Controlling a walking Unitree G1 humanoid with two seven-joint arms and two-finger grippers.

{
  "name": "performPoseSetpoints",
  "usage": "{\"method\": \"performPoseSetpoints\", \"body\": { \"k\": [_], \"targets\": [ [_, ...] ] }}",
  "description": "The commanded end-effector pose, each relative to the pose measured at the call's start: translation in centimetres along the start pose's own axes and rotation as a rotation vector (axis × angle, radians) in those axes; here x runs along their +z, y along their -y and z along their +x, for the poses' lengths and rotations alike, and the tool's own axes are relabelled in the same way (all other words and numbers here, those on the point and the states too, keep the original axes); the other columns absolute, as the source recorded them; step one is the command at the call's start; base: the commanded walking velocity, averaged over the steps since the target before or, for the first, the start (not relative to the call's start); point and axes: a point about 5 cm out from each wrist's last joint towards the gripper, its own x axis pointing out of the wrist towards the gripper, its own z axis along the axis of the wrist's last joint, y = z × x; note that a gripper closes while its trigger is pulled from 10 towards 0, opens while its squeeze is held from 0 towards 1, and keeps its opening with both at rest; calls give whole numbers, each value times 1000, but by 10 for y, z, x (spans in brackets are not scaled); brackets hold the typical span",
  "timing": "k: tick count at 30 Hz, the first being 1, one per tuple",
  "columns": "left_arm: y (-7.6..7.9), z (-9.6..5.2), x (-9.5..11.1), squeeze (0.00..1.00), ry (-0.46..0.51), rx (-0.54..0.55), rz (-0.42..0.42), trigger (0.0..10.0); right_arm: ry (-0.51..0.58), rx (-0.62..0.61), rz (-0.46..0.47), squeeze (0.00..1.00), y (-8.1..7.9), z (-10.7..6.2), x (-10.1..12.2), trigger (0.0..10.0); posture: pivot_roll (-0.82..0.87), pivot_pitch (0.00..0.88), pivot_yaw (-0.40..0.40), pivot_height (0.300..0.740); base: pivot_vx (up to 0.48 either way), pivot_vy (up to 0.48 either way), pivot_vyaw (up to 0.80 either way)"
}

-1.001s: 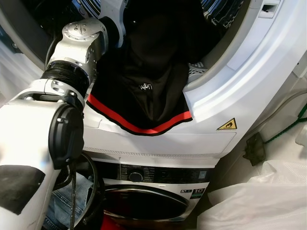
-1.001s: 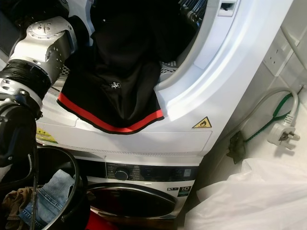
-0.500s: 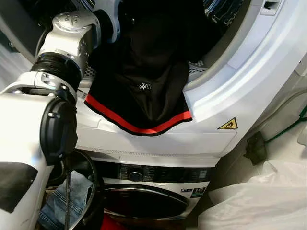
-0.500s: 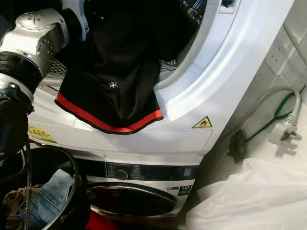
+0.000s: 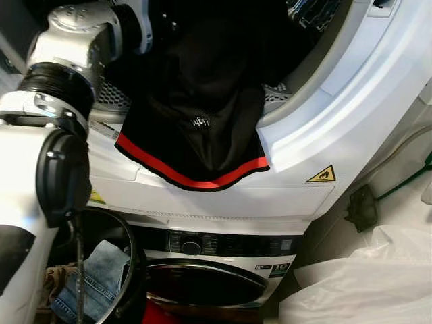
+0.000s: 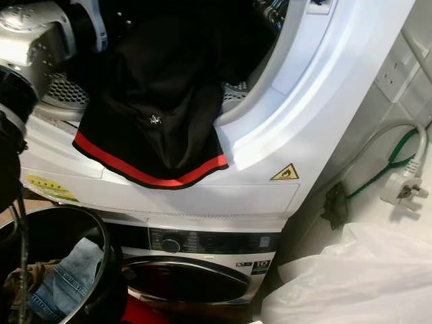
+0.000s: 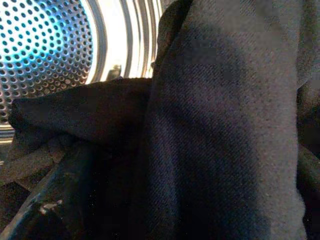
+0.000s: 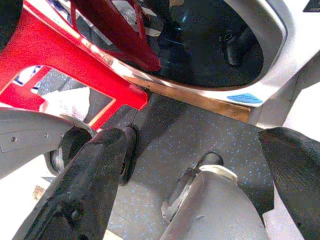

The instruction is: Clothes washing

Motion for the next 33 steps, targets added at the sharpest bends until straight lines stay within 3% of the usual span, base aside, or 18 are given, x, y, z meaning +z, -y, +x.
{"method": "performPoseSetpoints", "body": {
  "k": [1, 9, 13, 19, 25, 33],
  "targets": [
    [-5, -7, 3, 1000, -24, -8, 24, 10000, -33, 0, 15, 0, -2, -2, -8, 10000, -30, 126, 18, 740, 0, 0, 0],
    [-12, -23, 5, 1000, 11, -72, 50, 10000, -28, 0, 23, 0, -5, 1, -4, 10000, -23, 113, 24, 740, 0, 0, 0],
    [-18, -43, 13, 1000, 122, -132, 71, 10000, -28, 2, 26, 0, -7, 2, -3, 10000, -26, 103, 24, 740, 0, 0, 0],
    [-14, -62, 8, 1000, 182, -236, 102, 10000, -29, 4, 22, 0, -7, 3, -2, 10000, -11, 100, 18, 740, 0, 0, 0],
    [-13, -69, 5, 1000, 192, -236, 136, 10000, -30, 7, 21, 0, -7, 4, -1, 10000, -12, 99, 16, 740, 0, 0, 0],
    [-5, -82, 23, 1000, 333, -283, 198, 10000, -28, 4, 26, 0, -8, 4, -1, 10000, -15, 99, 19, 740, 0, 0, 0]
  ]
}}
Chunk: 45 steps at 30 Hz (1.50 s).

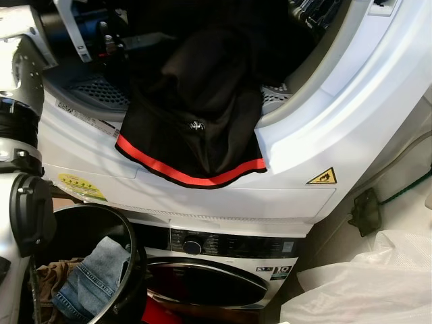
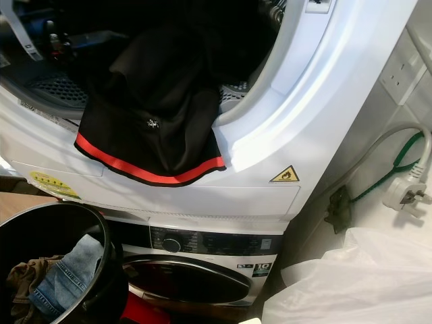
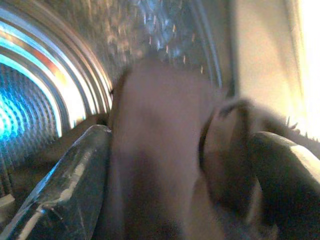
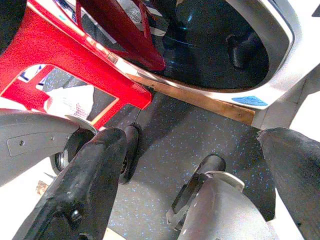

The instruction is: Clothes washing

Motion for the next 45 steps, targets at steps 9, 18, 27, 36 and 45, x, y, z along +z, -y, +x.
{"method": "performPoseSetpoints", "body": {
  "k": [9, 18, 27, 36, 45],
  "targets": [
    [16, -2, 25, 1000, 98, -110, 17, 10000, -18, -5, 20, 0, -3, -1, -6, 10000, -14, 101, 21, 740, 0, 0, 0],
    [59, 4, 31, 1000, 147, -333, -27, 10000, -18, -6, 20, 0, -2, -1, -5, 10000, -9, 100, 16, 740, 0, 0, 0],
    [115, 11, 9, 1000, 47, -538, -177, 10000, -18, -2, 14, 0, 0, -1, -3, 10000, 5, 100, 8, 740, 0, 0, 0],
    [135, 31, -32, 0, -103, -329, -211, 10000, -18, 4, 8, 0, -2, 1, -1, 10000, 13, 89, 10, 740, 0, 0, 0],
    [113, 36, -58, 0, -177, -89, -239, 10000, -19, 2, 11, 0, -4, 2, 0, 10000, 3, 75, 20, 740, 0, 0, 0]
  ]
}}
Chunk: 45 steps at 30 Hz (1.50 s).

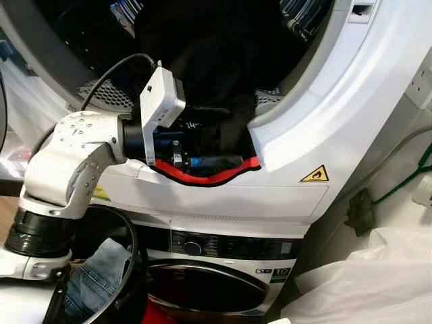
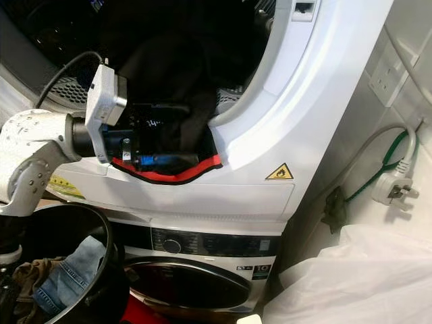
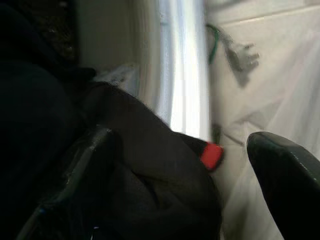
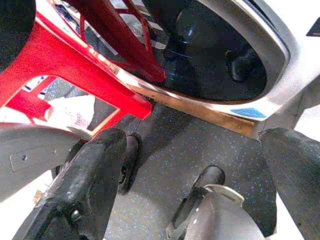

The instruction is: Clothes washing

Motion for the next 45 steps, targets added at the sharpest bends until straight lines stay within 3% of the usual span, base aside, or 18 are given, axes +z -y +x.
{"method": "performPoseSetpoints", "body": {
  "k": [1, 4, 11, 17, 23, 29, 37, 42, 45],
  "targets": [
    [-18, -4, 0, 0, -39, 155, 15, 10000, -28, 1, 10, 0, -4, -1, -6, 10000, 0, 74, 23, 740, 0, 0, 0],
    [-28, -4, 0, 0, -78, 249, 29, 10000, -28, 0, 12, 0, -4, -1, -6, 10000, 0, 73, 23, 740, 0, 0, 0],
    [-56, -4, 14, 0, 15, 384, 36, 10000, -27, 11, 7, 0, -6, 0, -6, 10000, 10, 75, 25, 740, 0, 0, 0],
    [-97, -1, 9, 0, 12, 582, -25, 10000, -28, 13, 10, 0, -8, 0, -7, 10000, -1, 82, 32, 740, 0, 0, 0],
    [-118, -2, 7, 0, -1, 735, -50, 10000, -32, 10, 20, 0, -9, -1, -10, 10000, -13, 95, 43, 740, 0, 0, 0],
    [-125, -1, 11, 0, 25, 817, -53, 10000, -32, 14, 20, 0, -11, -2, -12, 10000, -39, 106, 63, 740, 0, 0, 0],
    [-130, 12, 28, 0, 91, 887, -28, 10000, -30, 5, 26, 0, -10, -4, -14, 10000, -71, 107, 71, 740, 0, 0, 0],
    [-126, 29, 33, 0, 126, 848, -77, 10000, -31, 4, 25, 0, -11, -4, -15, 10000, -86, 113, 81, 740, 0, 0, 0],
    [-123, 38, 33, 0, 119, 811, -66, 10000, -31, -1, 30, 0, -10, -4, -16, 10000, -93, 115, 83, 740, 0, 0, 0]
  ]
}}
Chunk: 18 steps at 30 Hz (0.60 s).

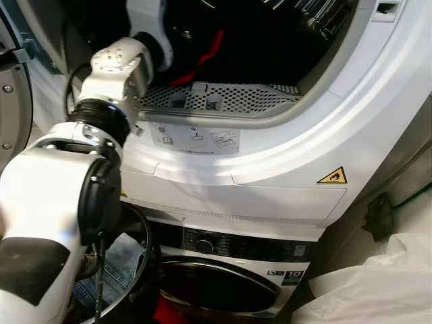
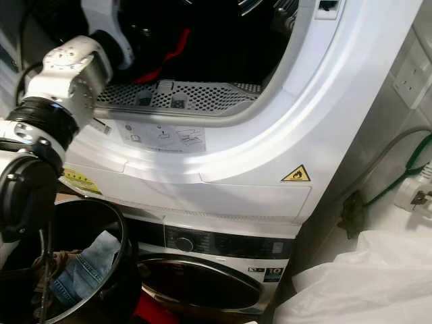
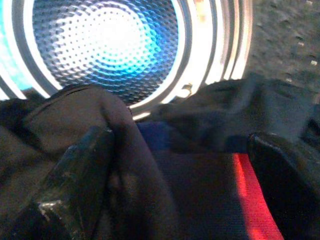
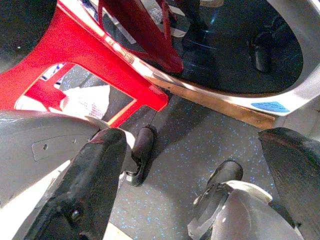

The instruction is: Clothes washing

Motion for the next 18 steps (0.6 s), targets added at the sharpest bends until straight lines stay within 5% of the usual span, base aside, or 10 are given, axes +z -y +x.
{"method": "performPoseSetpoints", "body": {
  "k": [1, 7, 10, 15, 18],
  "targets": [
    [4, 3, 9, 0, 27, -24, 9, 10000, -8, 0, 7, 0, -3, -2, -5, 10000, -93, 115, 83, 740, 0, 0, 0],
    [12, 6, 6, 0, 24, -61, -1, 10000, -11, -1, 8, 0, -3, -2, -6, 10000, -90, 118, 84, 740, 0, 0, 0],
    [21, 7, 7, 0, 40, -165, 3, 10000, -8, -2, 12, 0, -4, -1, -5, 10000, -84, 119, 84, 740, 0, 0, 0],
    [26, 9, 30, 0, 166, -196, 128, 10000, -5, -2, 18, 0, -5, 0, -4, 10000, -71, 117, 80, 740, 0, 0, 0],
    [29, 5, 53, 0, 325, -236, 184, 10000, -1, -1, 23, 0, -6, 1, -2, 10000, -69, 113, 78, 740, 0, 0, 0]
  ]
}}
